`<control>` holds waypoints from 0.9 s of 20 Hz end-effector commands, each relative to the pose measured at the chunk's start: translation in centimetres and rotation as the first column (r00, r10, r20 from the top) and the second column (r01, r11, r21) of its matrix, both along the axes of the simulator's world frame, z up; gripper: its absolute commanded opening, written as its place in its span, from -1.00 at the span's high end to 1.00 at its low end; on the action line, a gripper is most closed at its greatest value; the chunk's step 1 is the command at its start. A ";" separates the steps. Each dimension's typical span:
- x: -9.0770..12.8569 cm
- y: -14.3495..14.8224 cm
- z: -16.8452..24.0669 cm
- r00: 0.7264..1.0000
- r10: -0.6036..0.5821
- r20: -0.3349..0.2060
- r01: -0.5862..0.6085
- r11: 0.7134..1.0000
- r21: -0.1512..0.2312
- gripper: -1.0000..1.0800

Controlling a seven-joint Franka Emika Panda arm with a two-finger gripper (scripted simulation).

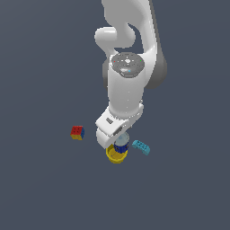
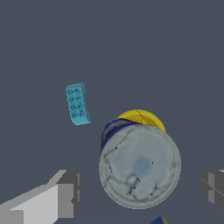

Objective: Pick up a designated object from a clutter of objects.

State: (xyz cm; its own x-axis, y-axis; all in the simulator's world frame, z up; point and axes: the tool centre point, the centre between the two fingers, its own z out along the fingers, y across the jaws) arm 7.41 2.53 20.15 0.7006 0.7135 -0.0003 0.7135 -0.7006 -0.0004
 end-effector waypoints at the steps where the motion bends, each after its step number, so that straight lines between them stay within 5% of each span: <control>1: 0.0 0.0 -0.1 1.000 0.000 0.000 0.000 1.000 0.000 -0.92; 17: 0.0 0.0 -5.0 1.000 0.005 0.000 -0.005 1.000 0.000 -0.92; 18: 0.0 0.0 -5.0 1.000 0.005 0.000 -0.005 1.000 0.000 1.00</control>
State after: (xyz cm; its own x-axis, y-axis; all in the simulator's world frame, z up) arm 7.46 2.50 15.28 0.6976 0.7165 0.0011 0.7165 -0.6976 0.0013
